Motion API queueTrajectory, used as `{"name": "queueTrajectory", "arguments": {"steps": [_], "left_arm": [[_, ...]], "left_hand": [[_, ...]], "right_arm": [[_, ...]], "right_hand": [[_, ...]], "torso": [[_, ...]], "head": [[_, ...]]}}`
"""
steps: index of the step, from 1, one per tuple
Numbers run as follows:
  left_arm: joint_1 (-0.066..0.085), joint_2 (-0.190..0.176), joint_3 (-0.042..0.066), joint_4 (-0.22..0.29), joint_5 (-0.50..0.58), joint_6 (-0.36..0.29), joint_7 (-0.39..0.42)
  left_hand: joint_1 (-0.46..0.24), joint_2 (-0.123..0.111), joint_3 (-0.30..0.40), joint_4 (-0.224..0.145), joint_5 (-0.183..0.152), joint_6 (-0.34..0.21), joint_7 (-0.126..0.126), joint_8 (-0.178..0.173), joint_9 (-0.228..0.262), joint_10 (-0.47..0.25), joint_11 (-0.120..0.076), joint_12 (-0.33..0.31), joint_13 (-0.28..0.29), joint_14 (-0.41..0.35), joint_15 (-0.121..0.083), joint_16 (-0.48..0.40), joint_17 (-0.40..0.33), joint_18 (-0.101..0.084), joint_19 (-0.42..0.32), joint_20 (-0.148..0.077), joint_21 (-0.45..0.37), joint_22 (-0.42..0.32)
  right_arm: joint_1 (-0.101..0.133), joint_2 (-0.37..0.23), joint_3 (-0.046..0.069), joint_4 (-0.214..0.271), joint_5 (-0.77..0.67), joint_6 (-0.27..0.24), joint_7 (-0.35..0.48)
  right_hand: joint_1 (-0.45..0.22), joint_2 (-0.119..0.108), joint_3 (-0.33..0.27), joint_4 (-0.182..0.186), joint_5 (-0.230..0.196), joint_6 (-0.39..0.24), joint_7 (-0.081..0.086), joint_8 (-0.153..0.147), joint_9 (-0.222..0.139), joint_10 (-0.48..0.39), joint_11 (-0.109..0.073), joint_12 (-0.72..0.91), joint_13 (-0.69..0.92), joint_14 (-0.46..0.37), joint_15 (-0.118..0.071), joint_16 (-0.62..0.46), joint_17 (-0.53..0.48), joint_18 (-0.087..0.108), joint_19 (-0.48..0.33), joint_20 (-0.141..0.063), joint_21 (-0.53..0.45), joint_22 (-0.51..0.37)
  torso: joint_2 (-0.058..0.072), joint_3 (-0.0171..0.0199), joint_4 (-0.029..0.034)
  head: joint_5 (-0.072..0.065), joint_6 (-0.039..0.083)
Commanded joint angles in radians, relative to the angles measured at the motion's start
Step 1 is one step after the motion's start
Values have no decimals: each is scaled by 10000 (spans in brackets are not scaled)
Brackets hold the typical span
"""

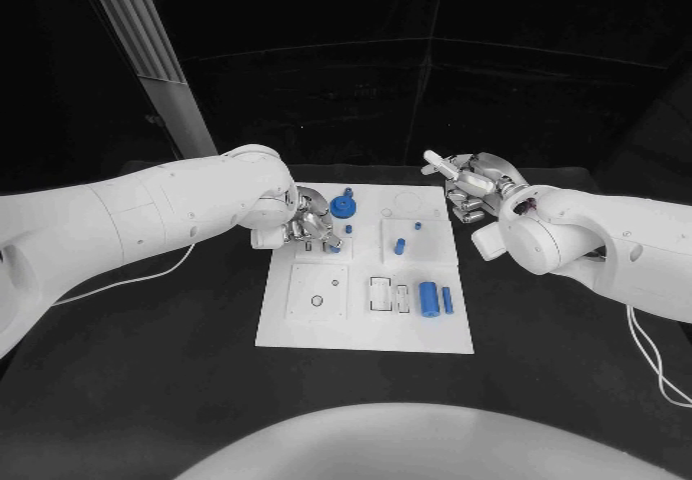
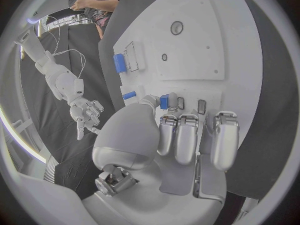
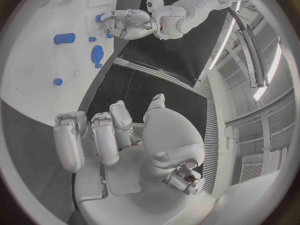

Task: Assemble the parts on the task board

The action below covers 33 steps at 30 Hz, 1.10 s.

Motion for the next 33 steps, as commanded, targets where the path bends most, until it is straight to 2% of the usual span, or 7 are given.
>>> {"name": "queueTrajectory", "arguments": {"steps": [1,7,11,15,24,30,33], "left_arm": [[78,-125,7,137,-28,1,312],[367,-411,8,383,-26,66,347],[527,-578,8,482,92,162,357],[596,-695,8,531,166,277,303],[609,-780,7,464,206,671,-108],[499,-778,6,355,210,773,-217],[429,-723,6,231,211,741,-210]], "left_hand": [[86,-56,74,3,30,112,-45,28,49,1022,-71,24,2613,1055,-47,30,2634,-65,1045,-66,39,2632],[111,-102,167,-9,15,143,-48,32,83,1022,-67,24,2613,1055,-59,30,2634,-65,1045,-71,39,2632],[138,-128,244,-24,8,161,-47,33,109,1022,-65,24,2613,1055,-70,30,2634,-65,1045,-77,39,2632],[143,-133,259,-25,5,167,-47,33,114,1022,-65,24,2613,1055,-72,30,2634,-65,1045,-78,39,2632],[151,-213,368,-13,-139,191,-39,19,164,1022,-59,24,2613,1055,-83,30,2634,-65,1045,-91,39,2632],[101,-240,512,73,-477,224,-48,-19,231,1022,-68,24,2613,1055,-84,30,2634,-65,1045,-98,39,2632],[99,-182,614,116,-579,233,-52,-32,265,1022,-72,24,2613,1055,-88,30,2634,-65,1045,-99,39,2632]], "right_arm": [[7,-18,4,28,-29,12,-53],[-1,3,1,-11,-33,17,-84],[-4,10,0,-22,-33,19,-100],[-6,15,-1,-34,-34,17,-105],[-8,28,-2,-31,-34,19,-93],[-8,40,-2,-31,-34,28,-89],[-9,46,-2,-41,-34,40,-88]], "right_hand": [[14,91,0,-23,-46,-21,865,64,-11,-100,-7,-45,-20,1058,91,24,2634,-72,1054,88,32,2634],[21,103,0,-22,-46,-27,868,65,-16,-120,-4,-56,-40,1058,93,24,2634,-72,1054,91,32,2634],[24,107,0,-22,-47,-28,869,65,-17,-127,-3,-59,-47,1058,94,24,2634,-72,1054,92,32,2634],[26,110,0,-23,-47,-30,870,66,-19,-132,-2,-62,-51,1058,95,24,2634,-72,1054,93,32,2634],[33,119,1,-23,-47,-36,873,65,-22,-140,1,-66,-58,1058,97,24,2634,-72,1054,95,32,2634],[35,121,1,-24,-47,-37,874,65,-23,-145,2,-69,-63,1058,98,24,2634,-72,1054,96,32,2634],[41,125,1,-26,-47,-40,877,66,-26,-137,4,-65,-56,1058,99,24,2634,-72,1054,97,32,2634]], "torso": [[-9,11,4],[-13,-2,-6],[-6,8,-7],[2,-1,-10],[8,0,-17],[12,2,-41],[1,0,-7]], "head": [[13,2],[35,2],[68,2],[74,2],[105,2],[157,2],[130,2]]}}
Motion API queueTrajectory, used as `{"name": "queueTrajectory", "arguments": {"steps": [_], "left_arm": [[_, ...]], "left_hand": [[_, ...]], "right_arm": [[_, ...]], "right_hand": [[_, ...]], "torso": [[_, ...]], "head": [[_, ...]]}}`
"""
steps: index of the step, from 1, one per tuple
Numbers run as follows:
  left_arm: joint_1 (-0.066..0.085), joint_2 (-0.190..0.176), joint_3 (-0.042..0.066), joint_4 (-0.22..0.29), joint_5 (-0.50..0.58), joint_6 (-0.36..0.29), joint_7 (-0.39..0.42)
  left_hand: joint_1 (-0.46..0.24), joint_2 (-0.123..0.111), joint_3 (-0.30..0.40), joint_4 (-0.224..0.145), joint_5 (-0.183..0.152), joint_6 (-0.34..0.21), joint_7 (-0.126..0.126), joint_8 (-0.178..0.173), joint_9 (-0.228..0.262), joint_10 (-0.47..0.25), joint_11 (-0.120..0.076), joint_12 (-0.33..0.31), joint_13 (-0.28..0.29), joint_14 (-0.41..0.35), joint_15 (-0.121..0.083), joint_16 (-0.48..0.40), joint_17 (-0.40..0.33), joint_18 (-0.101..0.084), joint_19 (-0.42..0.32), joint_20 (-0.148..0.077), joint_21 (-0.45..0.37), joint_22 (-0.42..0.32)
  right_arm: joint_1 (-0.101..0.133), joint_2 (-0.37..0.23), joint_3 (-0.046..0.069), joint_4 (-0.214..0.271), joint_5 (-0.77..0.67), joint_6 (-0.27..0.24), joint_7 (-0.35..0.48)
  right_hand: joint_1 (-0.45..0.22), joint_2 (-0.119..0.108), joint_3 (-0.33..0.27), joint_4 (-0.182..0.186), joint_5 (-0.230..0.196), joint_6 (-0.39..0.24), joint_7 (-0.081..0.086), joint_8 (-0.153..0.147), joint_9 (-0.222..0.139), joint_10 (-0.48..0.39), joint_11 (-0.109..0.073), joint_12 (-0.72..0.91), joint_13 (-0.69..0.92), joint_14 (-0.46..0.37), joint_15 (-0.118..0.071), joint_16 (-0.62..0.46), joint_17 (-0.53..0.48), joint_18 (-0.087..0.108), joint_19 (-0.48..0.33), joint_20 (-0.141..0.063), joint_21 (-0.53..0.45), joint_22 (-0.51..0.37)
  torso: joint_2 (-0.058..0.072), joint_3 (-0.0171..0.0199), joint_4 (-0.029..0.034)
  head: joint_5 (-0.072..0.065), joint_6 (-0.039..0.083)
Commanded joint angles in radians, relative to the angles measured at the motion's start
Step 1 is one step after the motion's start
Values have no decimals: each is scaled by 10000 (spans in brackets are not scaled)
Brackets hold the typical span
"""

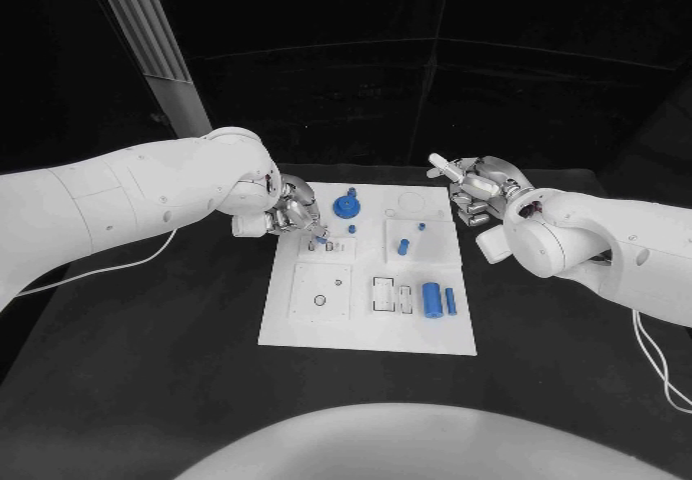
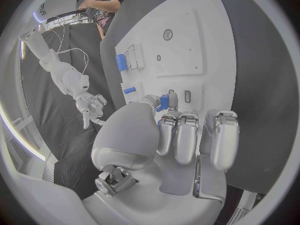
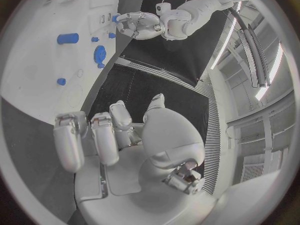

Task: Assemble the parts on the task board

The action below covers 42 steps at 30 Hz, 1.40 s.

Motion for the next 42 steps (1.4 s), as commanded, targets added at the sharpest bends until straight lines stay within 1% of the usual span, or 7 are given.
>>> {"name": "queueTrajectory", "arguments": {"steps": [1,4,7,23,29,39,42], "left_arm": [[-40,57,5,-115,85,218,-135],[-87,101,5,-176,85,195,-133],[-108,148,5,-202,85,229,-166],[-225,452,5,-463,85,83,-166],[-239,521,5,-573,85,72,-192],[-248,571,5,-673,84,113,-303],[-249,577,5,-696,83,130,-342]], "left_hand": [[64,95,99,12,-46,161,-124,27,196,1022,-71,24,2613,1055,-90,30,2634,-66,1046,-101,39,2633],[71,108,122,15,-54,160,-125,24,203,1022,-72,24,2613,1055,-90,30,2634,-66,1046,-101,39,2633],[112,123,198,-4,-65,148,-128,16,224,1022,-76,24,2613,1055,-92,30,2634,-66,1046,-100,39,2633],[168,145,333,-27,-70,114,-115,-5,261,1022,-71,24,2613,1055,-89,30,2634,-66,1046,-98,39,2633],[171,144,342,-29,-70,111,-114,-6,263,1022,-70,24,2613,1055,-89,30,2634,-66,1046,-97,39,2633],[186,140,391,-37,-72,92,-105,-16,278,1022,-63,24,2613,1055,-85,30,2634,-66,1046,-95,39,2633],[120,114,427,28,-237,79,-84,-30,313,1022,-41,24,2613,1055,-68,30,2634,-66,1046,-88,39,2633]], "right_arm": [[14,13,5,0,-29,42,49],[13,32,4,-4,-29,48,54],[12,42,4,-7,-29,54,56],[8,60,4,-14,-29,90,37],[7,70,4,-16,-29,105,29],[7,50,4,0,-29,105,10],[7,47,4,4,-29,104,9]], "right_hand": [[1,85,1,-26,-47,-40,877,36,-17,-66,3,-65,-8,1021,63,24,2635,-71,1054,97,32,2635],[1,85,1,-26,-47,-40,877,36,-17,-66,3,-65,-8,1021,63,24,2635,-71,1054,97,32,2635],[1,85,1,-26,-47,-40,877,36,-17,-66,3,-65,-8,1021,63,24,2635,-71,1054,97,32,2635],[10,89,-1,-27,-47,-45,881,38,-21,-80,7,-72,-21,1021,66,24,2635,-71,1054,100,32,2635],[10,89,-1,-27,-47,-45,881,38,-21,-80,7,-72,-21,1021,66,24,2635,-71,1054,100,32,2635],[10,89,-1,-27,-47,-45,881,38,-21,-80,7,-72,-21,1021,66,24,2635,-71,1054,100,32,2635],[10,89,-1,-27,-47,-45,881,38,-21,-80,7,-72,-21,1021,66,24,2635,-71,1054,100,32,2635]], "torso": [[-8,-3,34],[-5,3,1],[-3,-4,14],[-2,-1,8],[-12,4,-1],[-1,4,7],[-4,4,7]], "head": [[-41,1],[-11,1],[-38,1],[-39,1],[-19,1],[-68,1],[-69,1]]}}
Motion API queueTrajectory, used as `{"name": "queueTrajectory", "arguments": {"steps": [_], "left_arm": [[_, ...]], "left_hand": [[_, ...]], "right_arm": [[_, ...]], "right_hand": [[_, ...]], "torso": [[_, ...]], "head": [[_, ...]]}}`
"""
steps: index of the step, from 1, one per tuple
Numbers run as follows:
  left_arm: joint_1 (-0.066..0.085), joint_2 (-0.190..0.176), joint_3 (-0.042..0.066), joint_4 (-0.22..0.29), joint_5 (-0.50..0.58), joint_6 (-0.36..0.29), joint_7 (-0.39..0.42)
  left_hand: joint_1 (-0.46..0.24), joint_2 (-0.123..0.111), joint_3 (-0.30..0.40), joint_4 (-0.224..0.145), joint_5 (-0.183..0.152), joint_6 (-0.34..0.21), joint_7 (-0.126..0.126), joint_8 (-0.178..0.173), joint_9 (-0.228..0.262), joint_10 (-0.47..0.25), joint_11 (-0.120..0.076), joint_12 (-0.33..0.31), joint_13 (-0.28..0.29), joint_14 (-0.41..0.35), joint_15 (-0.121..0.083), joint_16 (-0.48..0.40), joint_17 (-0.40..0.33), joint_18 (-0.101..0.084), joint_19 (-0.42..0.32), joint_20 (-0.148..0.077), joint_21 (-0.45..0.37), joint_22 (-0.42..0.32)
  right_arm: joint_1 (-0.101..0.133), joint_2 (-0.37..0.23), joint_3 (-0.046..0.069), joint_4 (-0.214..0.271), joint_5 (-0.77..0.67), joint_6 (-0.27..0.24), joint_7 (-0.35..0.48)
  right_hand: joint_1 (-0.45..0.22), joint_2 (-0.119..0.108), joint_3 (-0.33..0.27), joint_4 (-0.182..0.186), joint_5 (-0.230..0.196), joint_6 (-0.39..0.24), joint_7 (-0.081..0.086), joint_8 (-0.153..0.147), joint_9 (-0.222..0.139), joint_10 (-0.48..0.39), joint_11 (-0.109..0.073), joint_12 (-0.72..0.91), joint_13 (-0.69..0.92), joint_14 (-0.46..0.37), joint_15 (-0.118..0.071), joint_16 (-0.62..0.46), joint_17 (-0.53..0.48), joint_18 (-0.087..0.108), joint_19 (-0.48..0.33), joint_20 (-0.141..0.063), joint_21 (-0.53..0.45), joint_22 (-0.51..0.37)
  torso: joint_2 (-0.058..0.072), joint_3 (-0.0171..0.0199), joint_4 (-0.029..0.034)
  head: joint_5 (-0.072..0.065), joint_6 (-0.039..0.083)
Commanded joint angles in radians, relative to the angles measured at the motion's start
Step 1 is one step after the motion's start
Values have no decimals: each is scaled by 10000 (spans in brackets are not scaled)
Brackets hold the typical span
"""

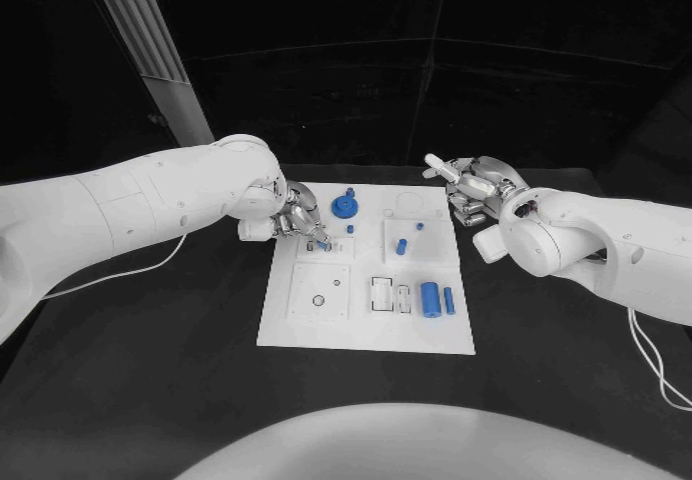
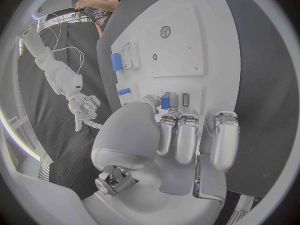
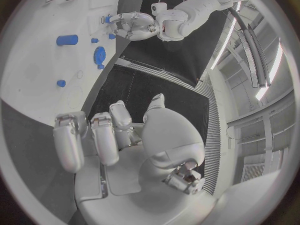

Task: Assemble the parts on the task board

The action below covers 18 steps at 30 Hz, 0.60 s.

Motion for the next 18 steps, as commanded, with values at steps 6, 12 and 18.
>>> {"name": "queueTrajectory", "arguments": {"steps": [6,12,18], "left_arm": [[9,91,6,-86,49,212,-224],[-3,164,6,-138,49,389,-286],[-16,207,6,-193,50,452,-311]], "left_hand": [[-42,-36,81,63,-229,78,-82,45,274,1023,-35,24,2609,1056,-60,30,2634,-66,1049,-83,39,2633],[-38,-43,91,59,-256,77,-85,44,281,1023,-36,24,2609,1056,-58,30,2634,-66,1049,-81,39,2633],[-32,-44,100,55,-267,76,-87,42,285,1023,-37,24,2609,1056,-58,30,2634,-66,1049,-80,39,2633]], "right_arm": [[15,-5,6,28,-26,74,27],[15,-1,6,35,-26,78,26],[15,-22,6,49,-26,75,17]], "right_hand": [[15,92,-10,-24,-47,-52,885,40,-22,-97,11,-40,-28,1022,71,24,2635,-71,1019,70,32,2635],[15,92,-10,-24,-47,-52,885,40,-22,-97,11,-40,-28,1022,71,24,2635,-71,1019,70,32,2635],[15,92,-10,-24,-47,-52,885,40,-22,-97,11,-40,-28,1022,71,24,2635,-71,1019,70,32,2635]], "torso": [[1,-2,9],[2,-6,3],[2,-2,10]], "head": [[5,0],[-14,0],[-35,0]]}}
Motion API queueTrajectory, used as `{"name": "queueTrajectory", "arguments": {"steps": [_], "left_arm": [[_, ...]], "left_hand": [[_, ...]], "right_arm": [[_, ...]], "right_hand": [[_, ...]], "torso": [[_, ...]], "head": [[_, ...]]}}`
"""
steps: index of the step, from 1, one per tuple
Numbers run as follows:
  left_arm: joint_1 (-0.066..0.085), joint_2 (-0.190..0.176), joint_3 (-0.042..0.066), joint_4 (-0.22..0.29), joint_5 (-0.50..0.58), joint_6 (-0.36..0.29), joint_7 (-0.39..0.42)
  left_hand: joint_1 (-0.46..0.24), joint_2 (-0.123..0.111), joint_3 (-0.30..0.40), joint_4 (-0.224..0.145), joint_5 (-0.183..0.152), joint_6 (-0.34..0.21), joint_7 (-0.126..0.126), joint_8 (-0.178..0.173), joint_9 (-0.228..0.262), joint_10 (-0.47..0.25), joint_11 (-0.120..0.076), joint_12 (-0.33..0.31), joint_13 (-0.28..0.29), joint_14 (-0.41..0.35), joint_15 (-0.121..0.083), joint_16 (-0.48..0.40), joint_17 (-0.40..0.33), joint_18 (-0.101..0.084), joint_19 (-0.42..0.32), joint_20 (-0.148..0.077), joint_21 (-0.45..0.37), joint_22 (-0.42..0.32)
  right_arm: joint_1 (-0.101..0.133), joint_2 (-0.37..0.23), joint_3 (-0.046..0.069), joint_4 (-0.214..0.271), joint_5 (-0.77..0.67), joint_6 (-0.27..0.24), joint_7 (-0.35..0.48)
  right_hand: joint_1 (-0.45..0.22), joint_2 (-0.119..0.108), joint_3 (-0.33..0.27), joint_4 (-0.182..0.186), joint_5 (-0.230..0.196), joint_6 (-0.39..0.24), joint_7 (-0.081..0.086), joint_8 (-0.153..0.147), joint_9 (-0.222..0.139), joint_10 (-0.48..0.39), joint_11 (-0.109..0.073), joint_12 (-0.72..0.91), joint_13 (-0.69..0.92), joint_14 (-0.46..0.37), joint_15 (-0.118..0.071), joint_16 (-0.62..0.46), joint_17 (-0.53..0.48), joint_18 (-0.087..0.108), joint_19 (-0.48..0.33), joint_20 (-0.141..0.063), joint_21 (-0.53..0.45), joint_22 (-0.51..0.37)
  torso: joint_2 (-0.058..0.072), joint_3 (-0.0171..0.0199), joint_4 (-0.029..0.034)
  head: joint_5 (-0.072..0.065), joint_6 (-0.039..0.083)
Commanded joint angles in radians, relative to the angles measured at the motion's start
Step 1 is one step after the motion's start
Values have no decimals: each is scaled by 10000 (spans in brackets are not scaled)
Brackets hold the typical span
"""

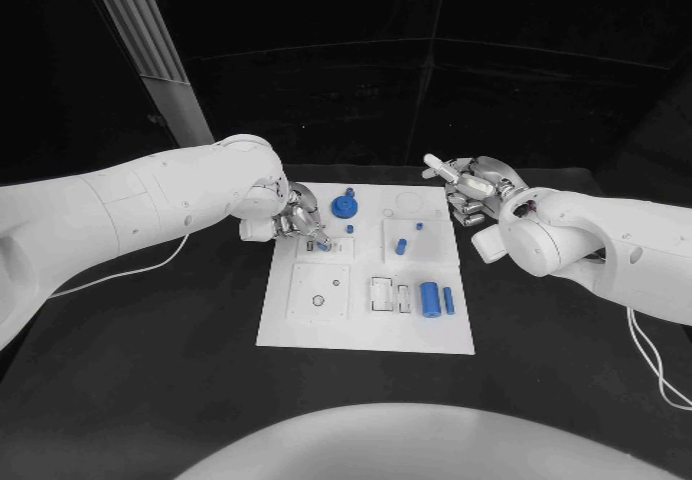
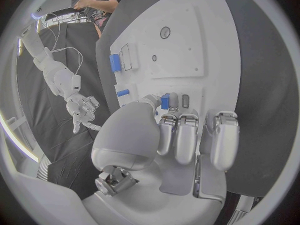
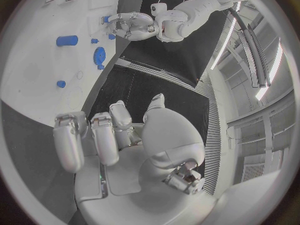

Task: Assemble the parts on the task board

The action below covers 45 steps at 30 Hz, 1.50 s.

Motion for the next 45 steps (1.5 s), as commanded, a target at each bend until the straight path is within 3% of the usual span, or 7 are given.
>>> {"name": "queueTrajectory", "arguments": {"steps": [1,39,45], "left_arm": [[6,26,6,-23,45,247,-120],[-45,32,6,-88,46,77,221],[-45,14,6,-106,46,4,275]], "left_hand": [[-29,-43,61,17,-64,76,-87,27,279,1023,-37,24,2609,1056,-58,30,2634,-66,1049,-81,39,2633],[57,-74,243,-65,11,95,-93,18,343,1023,-45,24,2609,1056,-53,30,2634,-66,1049,-67,39,2633],[56,-87,271,-69,56,100,-89,16,354,1023,-43,24,2609,1056,-52,30,2634,-66,1049,-66,39,2633]], "right_arm": [[15,-15,6,32,-24,68,28],[14,2,5,-3,-11,110,-11],[14,3,5,-12,-11,109,-25]], "right_hand": [[16,92,-10,-24,-47,-52,885,40,-10,-60,-26,-40,-10,1022,71,24,2635,-72,1019,70,32,2635],[1,105,-37,-10,-47,-77,890,43,-25,-96,-19,-56,-46,1022,80,24,2635,-72,1019,80,32,2635],[1,105,-37,-10,-47,-77,890,43,-25,-96,-19,-56,-46,1022,80,24,2635,-72,1019,80,32,2635]], "torso": [[2,2,-4],[-5,-2,15],[-2,-3,-11]], "head": [[7,0],[-49,0],[-29,0]]}}
